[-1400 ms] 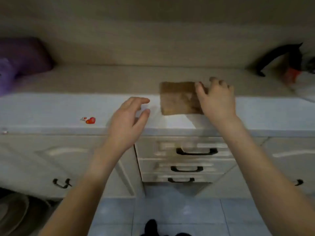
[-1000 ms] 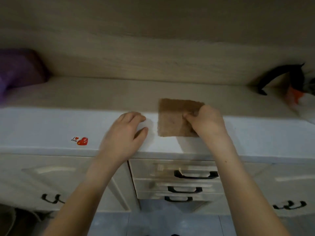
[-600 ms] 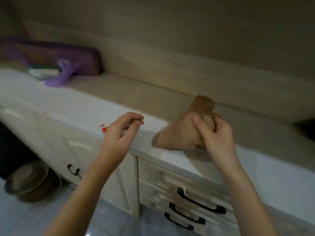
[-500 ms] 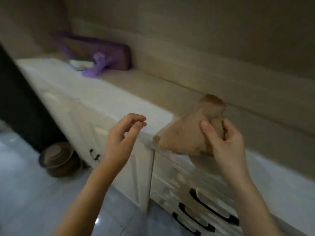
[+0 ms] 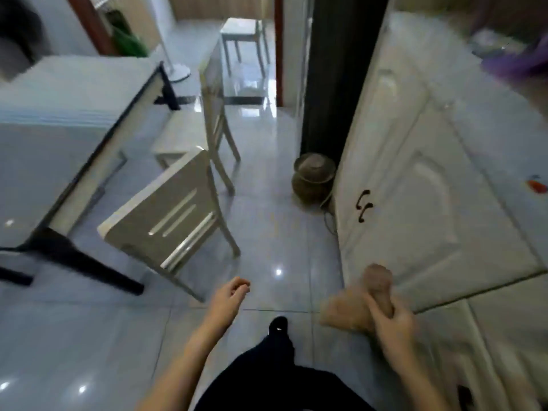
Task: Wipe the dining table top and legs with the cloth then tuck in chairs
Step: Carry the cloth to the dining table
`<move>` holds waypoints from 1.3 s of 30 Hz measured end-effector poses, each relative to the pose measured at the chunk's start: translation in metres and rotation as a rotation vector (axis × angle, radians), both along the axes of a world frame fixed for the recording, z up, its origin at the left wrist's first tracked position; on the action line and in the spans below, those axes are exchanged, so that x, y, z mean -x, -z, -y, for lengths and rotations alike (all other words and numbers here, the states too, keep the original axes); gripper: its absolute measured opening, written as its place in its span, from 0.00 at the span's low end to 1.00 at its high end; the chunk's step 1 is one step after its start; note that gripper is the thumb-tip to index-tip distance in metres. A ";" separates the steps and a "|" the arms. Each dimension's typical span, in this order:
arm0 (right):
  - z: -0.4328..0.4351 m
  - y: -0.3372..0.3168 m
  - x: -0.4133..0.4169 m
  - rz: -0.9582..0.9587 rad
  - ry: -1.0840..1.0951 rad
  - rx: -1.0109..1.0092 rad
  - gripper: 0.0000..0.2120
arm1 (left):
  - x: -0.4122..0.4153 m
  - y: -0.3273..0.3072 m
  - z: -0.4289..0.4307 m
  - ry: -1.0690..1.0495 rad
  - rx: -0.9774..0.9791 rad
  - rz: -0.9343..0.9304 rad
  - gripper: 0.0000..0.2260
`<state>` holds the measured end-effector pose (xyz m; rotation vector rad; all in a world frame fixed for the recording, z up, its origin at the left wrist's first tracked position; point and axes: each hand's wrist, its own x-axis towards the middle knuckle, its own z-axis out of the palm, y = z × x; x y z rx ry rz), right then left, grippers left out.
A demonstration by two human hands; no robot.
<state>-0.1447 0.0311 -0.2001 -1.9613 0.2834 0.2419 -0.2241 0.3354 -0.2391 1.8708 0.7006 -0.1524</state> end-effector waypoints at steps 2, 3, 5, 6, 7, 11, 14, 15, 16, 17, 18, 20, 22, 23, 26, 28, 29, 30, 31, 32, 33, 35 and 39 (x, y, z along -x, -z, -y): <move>-0.014 0.023 0.001 -0.042 -0.015 0.015 0.13 | 0.035 0.021 -0.020 -0.130 0.034 -0.062 0.06; -0.021 0.031 0.000 -0.078 -0.032 0.025 0.12 | 0.050 0.031 -0.029 -0.200 0.062 -0.093 0.06; -0.036 0.040 -0.008 -0.141 -0.076 0.054 0.10 | 0.071 0.043 -0.042 -0.326 0.097 -0.137 0.08; -0.045 0.044 -0.013 -0.163 -0.097 0.067 0.10 | 0.079 0.049 -0.048 -0.379 0.110 -0.157 0.08; -0.053 0.048 -0.020 -0.174 -0.119 0.068 0.10 | 0.082 0.053 -0.054 -0.421 0.128 -0.169 0.07; -0.089 0.058 -0.058 -0.194 -0.163 0.087 0.06 | 0.076 0.069 -0.084 -0.492 0.169 -0.211 0.07; -0.113 0.067 -0.089 -0.174 -0.137 0.124 0.04 | 0.046 0.070 -0.109 -0.480 0.190 -0.221 0.06; -0.118 0.071 -0.101 -0.167 -0.111 0.133 0.05 | 0.032 0.069 -0.117 -0.463 0.182 -0.221 0.07; -0.122 0.072 -0.113 -0.179 -0.087 0.141 0.05 | 0.017 0.067 -0.125 -0.443 0.180 -0.216 0.07; -0.123 0.076 -0.126 -0.182 -0.073 0.148 0.05 | 0.000 0.063 -0.130 -0.423 0.183 -0.208 0.06; -0.124 0.078 -0.139 -0.190 -0.050 0.162 0.07 | -0.017 0.061 -0.134 -0.400 0.181 -0.202 0.06; -0.126 0.078 -0.164 -0.228 0.005 0.162 0.08 | -0.051 0.056 -0.142 -0.340 0.182 -0.187 0.05; -0.125 0.080 -0.190 -0.242 0.055 0.137 0.09 | -0.088 0.055 -0.149 -0.281 0.178 -0.171 0.07; -0.123 0.080 -0.204 -0.225 0.072 0.137 0.11 | -0.107 0.055 -0.151 -0.261 0.164 -0.167 0.07; -0.121 0.085 -0.255 -0.201 0.074 0.085 0.11 | -0.163 0.058 -0.156 -0.233 0.147 -0.155 0.07; -0.123 0.090 -0.297 -0.184 0.091 0.087 0.11 | -0.202 0.062 -0.159 -0.231 0.142 -0.155 0.10; -0.125 0.096 -0.319 -0.167 0.099 0.088 0.11 | -0.222 0.066 -0.161 -0.236 0.143 -0.157 0.10; -0.128 0.100 -0.343 -0.149 0.094 0.090 0.11 | -0.241 0.070 -0.163 -0.248 0.146 -0.160 0.10; -0.133 0.102 -0.368 -0.136 0.081 0.093 0.11 | -0.261 0.072 -0.166 -0.267 0.152 -0.157 0.10; -0.139 0.101 -0.393 -0.134 0.058 0.096 0.10 | -0.281 0.074 -0.168 -0.297 0.161 -0.155 0.10; -0.146 0.101 -0.420 -0.141 0.043 0.090 0.09 | -0.300 0.074 -0.170 -0.334 0.171 -0.159 0.10; -0.162 0.096 -0.473 -0.148 0.001 0.079 0.08 | -0.337 0.071 -0.173 -0.411 0.192 -0.157 0.10; -0.210 0.087 -0.567 -0.139 -0.127 0.059 0.06 | -0.402 0.056 -0.182 -0.568 0.217 -0.127 0.10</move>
